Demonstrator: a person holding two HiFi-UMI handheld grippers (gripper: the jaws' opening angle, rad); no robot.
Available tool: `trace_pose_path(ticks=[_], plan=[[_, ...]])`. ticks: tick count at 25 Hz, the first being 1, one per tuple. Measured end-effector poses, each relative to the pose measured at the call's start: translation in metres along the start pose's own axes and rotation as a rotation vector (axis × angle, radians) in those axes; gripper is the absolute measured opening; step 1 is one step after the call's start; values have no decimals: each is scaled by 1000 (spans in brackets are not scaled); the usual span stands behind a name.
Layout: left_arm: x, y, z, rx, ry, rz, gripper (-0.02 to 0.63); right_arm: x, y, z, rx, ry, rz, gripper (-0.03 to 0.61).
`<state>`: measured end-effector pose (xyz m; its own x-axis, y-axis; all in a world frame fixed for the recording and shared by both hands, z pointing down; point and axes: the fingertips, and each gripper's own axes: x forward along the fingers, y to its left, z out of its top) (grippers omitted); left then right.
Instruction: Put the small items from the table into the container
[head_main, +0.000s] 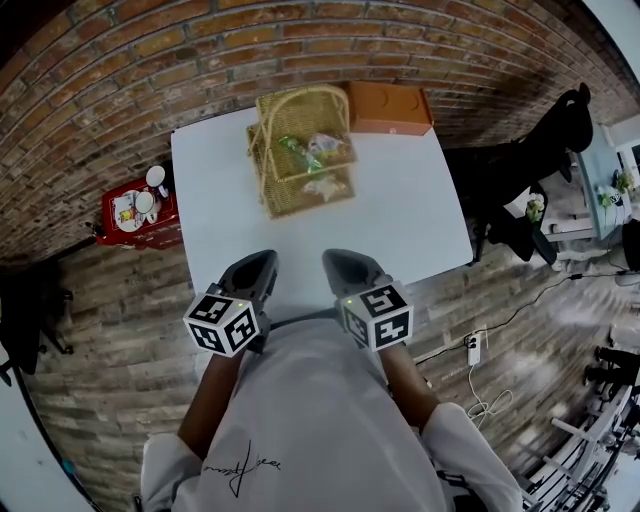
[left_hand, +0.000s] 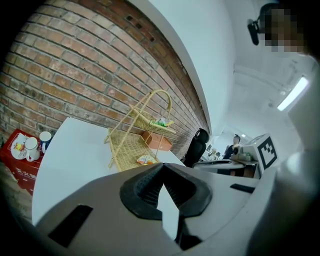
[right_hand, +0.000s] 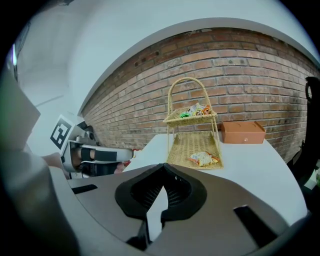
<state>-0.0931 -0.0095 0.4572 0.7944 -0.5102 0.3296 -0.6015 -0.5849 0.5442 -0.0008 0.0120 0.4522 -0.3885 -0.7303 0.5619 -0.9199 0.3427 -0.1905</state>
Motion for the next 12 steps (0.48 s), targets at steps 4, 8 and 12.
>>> trace_pose_path(ticks=[4,8,12], plan=[[0,-2,3,4,-9,-2,9,-1,-2,2,-6,-4,0,20],[0,-2,4,6,-9,-3,9,-1,-3,4,-10,0,0,20],[-1,-4,6,15,-10,-9,9,-2,-6,5,-21,9,-1,20]])
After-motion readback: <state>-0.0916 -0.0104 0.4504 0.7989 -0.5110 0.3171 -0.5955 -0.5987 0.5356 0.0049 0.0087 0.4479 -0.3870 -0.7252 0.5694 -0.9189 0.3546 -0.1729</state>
